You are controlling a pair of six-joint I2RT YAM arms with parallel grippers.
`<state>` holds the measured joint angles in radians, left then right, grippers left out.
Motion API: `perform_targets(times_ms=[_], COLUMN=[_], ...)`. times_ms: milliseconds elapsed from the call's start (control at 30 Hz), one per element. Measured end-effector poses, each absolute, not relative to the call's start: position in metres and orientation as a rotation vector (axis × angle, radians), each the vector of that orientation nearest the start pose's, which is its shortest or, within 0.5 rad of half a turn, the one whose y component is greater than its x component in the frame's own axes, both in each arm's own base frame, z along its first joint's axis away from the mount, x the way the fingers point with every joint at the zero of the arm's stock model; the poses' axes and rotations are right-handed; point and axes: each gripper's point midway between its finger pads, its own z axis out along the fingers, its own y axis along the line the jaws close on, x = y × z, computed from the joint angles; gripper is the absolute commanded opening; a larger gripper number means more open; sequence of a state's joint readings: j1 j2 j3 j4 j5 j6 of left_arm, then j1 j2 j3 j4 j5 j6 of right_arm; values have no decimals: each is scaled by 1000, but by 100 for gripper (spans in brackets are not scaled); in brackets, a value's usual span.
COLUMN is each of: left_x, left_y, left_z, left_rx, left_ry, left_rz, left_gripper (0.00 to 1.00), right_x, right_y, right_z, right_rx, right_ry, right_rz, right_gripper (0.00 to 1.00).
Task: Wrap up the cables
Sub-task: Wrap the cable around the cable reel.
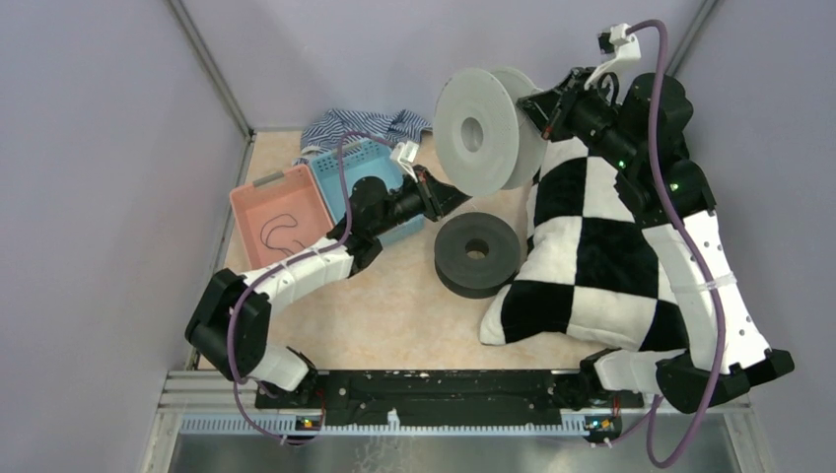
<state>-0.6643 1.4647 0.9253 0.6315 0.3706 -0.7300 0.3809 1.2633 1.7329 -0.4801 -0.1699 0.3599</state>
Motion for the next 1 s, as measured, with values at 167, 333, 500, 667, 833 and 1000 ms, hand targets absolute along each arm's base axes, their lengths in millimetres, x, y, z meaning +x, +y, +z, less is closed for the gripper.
perform_targets(times_ms=[167, 333, 500, 667, 833, 1000], left_x=[318, 321, 316, 313, 314, 307], left_y=[-340, -332, -327, -330, -327, -324], left_z=[294, 294, 295, 310, 326, 344], left_rx=[347, 435, 516, 642, 736, 834], left_ry=[1595, 1575, 1559, 1539, 1515, 1470], left_rz=[-1364, -1369, -1389, -1358, -1280, -1232], left_gripper=[0, 0, 0, 0, 0, 0], right_x=[324, 317, 307, 299, 288, 273], right_y=[189, 193, 199, 202, 202, 201], right_z=[486, 482, 471, 462, 467, 476], right_rx=[-228, -304, -403, -480, -544, -624], right_ry=[1625, 1633, 1659, 1680, 1643, 1581], right_rz=[780, 811, 826, 831, 834, 815], right_gripper=[0, 0, 0, 0, 0, 0])
